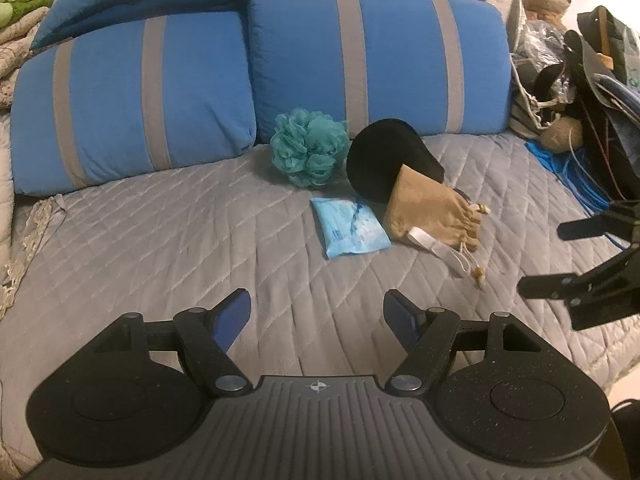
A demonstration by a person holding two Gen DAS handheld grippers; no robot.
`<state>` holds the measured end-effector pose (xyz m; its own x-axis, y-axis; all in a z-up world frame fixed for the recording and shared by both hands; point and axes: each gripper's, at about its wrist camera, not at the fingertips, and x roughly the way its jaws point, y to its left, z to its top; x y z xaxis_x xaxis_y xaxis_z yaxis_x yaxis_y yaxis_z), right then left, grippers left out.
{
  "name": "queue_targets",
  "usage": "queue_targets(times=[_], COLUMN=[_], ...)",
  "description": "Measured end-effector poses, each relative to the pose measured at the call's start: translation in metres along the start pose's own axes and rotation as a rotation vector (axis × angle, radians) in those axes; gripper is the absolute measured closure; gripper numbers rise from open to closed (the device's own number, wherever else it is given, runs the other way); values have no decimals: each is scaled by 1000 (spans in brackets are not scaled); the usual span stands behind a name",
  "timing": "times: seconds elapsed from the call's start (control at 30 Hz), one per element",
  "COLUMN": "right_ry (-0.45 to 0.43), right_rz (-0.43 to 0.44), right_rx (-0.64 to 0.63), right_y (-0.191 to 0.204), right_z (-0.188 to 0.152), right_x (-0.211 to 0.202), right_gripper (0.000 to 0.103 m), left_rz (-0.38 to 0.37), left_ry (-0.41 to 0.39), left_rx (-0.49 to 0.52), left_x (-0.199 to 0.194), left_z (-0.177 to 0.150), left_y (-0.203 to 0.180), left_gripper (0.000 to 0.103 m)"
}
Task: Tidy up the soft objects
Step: 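Move both open grippers toward the blue wipes packet and tan pouch, then grasp the white strap with the right gripper while the left gripper approaches the blue packet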
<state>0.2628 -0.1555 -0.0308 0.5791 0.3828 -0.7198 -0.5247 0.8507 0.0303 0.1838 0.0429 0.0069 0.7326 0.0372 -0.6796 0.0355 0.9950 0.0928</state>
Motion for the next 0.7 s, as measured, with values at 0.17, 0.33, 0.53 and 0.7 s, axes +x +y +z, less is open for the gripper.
queue_targets(times=[0.17, 0.33, 0.53, 0.7], right_ry=[36, 58, 88, 127], right_rz=[41, 66, 84, 102], right_rx=[-8, 4, 11, 62], right_y=[-6, -11, -17, -27], right_z=[7, 17, 30, 36], right_x=[28, 57, 96, 122], right_gripper=[26, 38, 50, 64], left_rz=[5, 0, 3, -17], left_ry=[8, 17, 47, 68], left_rx=[-4, -31, -76, -83], left_x=[12, 21, 30, 33], left_z=[10, 19, 25, 27], left_y=[4, 12, 22, 22], left_gripper=[30, 30, 30, 30])
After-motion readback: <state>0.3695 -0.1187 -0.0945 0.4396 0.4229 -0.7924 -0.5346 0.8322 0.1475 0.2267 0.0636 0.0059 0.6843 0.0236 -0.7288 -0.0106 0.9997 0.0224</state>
